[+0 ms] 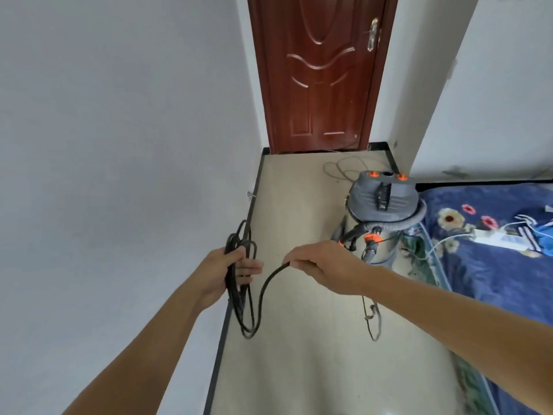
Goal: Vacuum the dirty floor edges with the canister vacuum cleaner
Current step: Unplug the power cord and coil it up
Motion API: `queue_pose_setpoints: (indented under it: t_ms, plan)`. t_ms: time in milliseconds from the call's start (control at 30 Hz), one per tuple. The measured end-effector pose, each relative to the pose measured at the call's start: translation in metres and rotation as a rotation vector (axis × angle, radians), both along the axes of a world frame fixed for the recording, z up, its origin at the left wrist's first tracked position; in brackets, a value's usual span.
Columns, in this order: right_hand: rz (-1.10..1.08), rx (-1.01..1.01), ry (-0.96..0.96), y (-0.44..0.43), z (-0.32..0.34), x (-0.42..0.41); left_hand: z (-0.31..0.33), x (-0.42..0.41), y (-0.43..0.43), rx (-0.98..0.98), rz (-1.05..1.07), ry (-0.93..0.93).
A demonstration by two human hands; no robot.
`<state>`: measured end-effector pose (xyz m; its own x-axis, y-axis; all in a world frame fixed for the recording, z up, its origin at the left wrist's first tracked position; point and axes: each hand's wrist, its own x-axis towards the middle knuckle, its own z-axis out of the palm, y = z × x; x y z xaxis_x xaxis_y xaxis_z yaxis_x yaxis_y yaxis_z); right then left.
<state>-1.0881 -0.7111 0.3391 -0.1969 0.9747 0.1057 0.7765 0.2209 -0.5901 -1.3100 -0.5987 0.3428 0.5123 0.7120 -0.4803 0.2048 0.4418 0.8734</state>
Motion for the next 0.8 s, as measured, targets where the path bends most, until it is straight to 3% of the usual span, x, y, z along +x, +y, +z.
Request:
queue_pose_setpoints:
  t_ms: [167,367,500,567,633,700,800]
  plan:
    - [-0.231,-0.011,0.234,0.067,0.011,0.033,0.002,0.047,0.017,-0.138,-0.157,-0.086]
    - [-0.537,-0.232,-0.013,0.107,-0.078,0.132,0.039,0.025,0.131,-0.175,-0.152,-0.294]
    - [-0.74,-0.608,-0.283,0.102,-0.153,0.184,0.072,0.002,0.231,-0.104,-0.048,-0.437]
    - [-0.659,-0.779,-0.449,0.107,-0.17,0.178,0.077,0.01,0.271,-0.016,0.05,-0.342]
    - [-0.52,-0.848,-0.484,0.128,-0.163,0.156,0.067,0.03,0.302,0.032,0.068,-0.243]
    - [-0.431,-0.81,-0.454,0.159,-0.146,0.13,0.047,0.055,0.326,0.071,0.044,-0.132]
    - [-0.315,-0.598,-0.425,0.206,-0.101,0.103,0.018,0.094,0.344,0.124,-0.014,0.015]
